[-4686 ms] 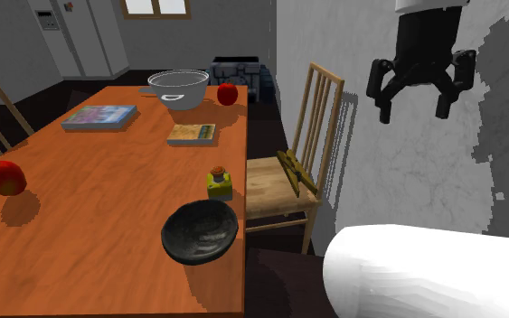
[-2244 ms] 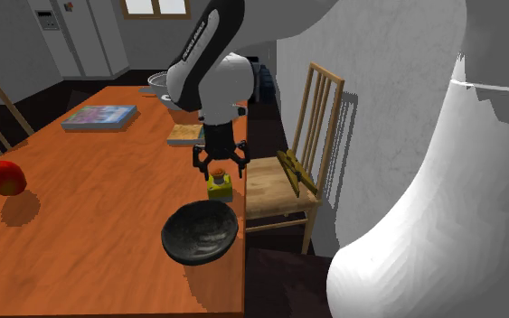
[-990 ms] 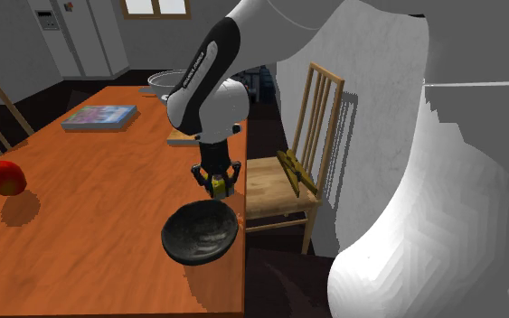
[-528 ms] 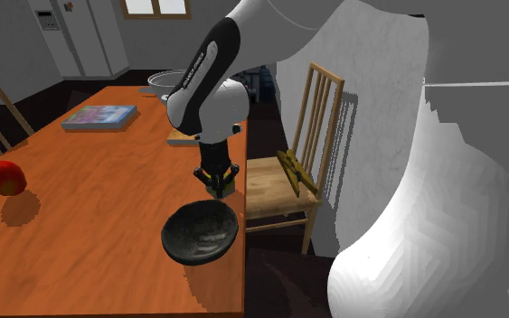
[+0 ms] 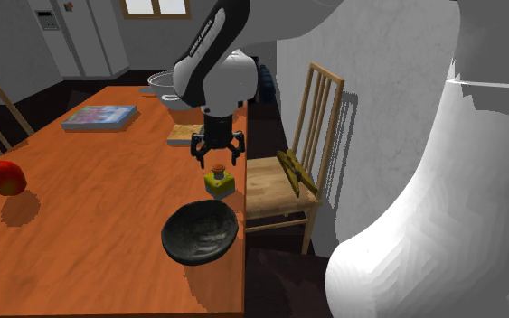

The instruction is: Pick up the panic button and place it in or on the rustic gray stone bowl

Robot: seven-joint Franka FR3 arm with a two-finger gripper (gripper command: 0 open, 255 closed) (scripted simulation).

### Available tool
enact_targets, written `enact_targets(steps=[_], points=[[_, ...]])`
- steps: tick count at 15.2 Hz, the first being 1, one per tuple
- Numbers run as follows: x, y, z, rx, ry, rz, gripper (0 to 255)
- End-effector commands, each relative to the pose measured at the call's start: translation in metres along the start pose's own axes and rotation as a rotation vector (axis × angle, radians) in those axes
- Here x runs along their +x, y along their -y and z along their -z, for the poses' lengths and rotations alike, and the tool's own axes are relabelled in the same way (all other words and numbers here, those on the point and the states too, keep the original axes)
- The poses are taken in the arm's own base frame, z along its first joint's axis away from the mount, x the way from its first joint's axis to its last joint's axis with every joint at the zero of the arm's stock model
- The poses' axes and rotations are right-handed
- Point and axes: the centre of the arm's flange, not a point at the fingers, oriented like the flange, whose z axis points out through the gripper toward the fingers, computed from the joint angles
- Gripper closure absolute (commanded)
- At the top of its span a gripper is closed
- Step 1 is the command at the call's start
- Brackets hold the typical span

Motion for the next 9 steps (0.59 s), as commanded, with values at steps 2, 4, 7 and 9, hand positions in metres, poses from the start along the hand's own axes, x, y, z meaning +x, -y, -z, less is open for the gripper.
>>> enact_targets(steps=[2,4,7,9], points=[[0.004,-0.005,-0.001,0.016,-0.023,0.044,0],[0.004,-0.005,-0.011,0.016,-0.023,0.044,0],[0.004,-0.005,-0.027,0.016,-0.023,0.044,0],[0.004,-0.005,-0.030,0.016,-0.023,0.044,0]])
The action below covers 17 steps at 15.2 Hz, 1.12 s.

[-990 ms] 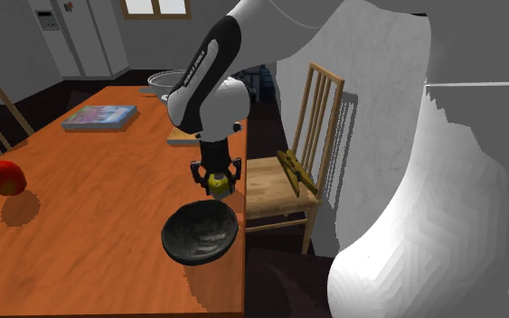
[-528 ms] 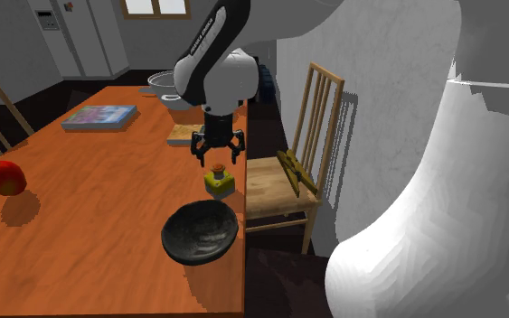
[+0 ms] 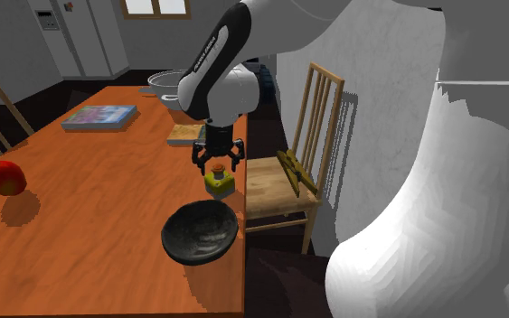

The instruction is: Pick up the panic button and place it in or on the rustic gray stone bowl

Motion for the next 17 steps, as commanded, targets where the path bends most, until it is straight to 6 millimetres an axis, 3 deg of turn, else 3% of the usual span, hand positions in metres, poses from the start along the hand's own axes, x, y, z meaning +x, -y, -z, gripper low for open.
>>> enact_targets(steps=[1,7,8,17], points=[[0.0000,-0.0004,-0.0020,0.000,0.000,0.000,0],[0.0000,-0.0004,-0.0019,0.000,0.000,0.000,0],[0.0000,-0.0004,-0.0019,0.000,0.000,0.000,255],[0.0000,-0.0004,-0.0020,0.000,0.000,0.000,255]])
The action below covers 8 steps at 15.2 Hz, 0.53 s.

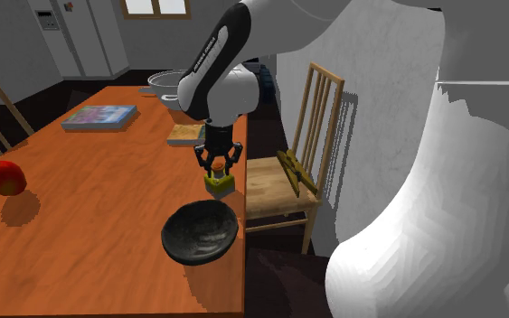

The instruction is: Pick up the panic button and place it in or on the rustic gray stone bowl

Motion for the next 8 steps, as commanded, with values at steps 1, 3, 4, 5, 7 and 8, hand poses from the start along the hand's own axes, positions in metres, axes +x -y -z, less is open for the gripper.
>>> enact_targets(steps=[1,3,4,5,7,8], points=[[-0.001,0.000,0.003,0.000,0.005,-0.001,255],[-0.001,0.001,0.014,0.000,0.005,-0.001,255],[-0.002,0.001,0.019,0.000,0.005,-0.001,255],[-0.002,0.002,0.024,0.000,0.005,-0.001,255],[-0.002,0.003,0.035,0.000,0.005,-0.001,255],[-0.003,0.004,0.040,0.000,0.005,-0.001,255]])
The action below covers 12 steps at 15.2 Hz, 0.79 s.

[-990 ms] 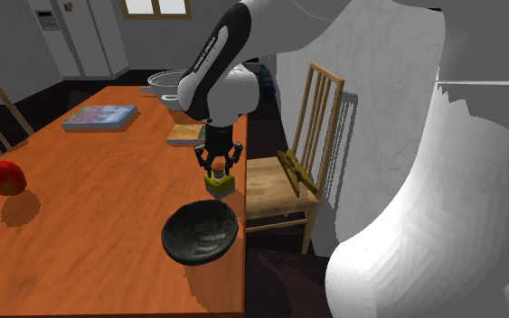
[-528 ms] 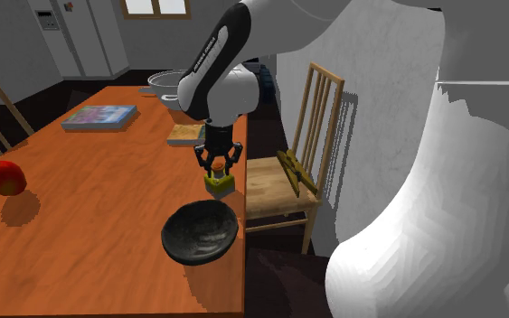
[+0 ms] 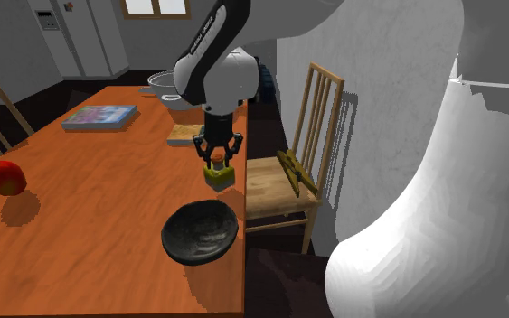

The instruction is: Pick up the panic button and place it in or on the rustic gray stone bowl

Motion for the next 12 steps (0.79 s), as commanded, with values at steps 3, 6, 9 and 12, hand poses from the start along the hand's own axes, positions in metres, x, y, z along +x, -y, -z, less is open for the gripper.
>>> enact_targets(steps=[3,6,9,12], points=[[-0.001,0.003,0.022,0.000,0.000,0.000,255],[-0.002,0.005,0.038,0.000,0.000,0.000,255],[-0.002,0.007,0.054,0.000,0.000,0.000,255],[-0.003,0.009,0.069,0.000,0.000,0.000,255]])
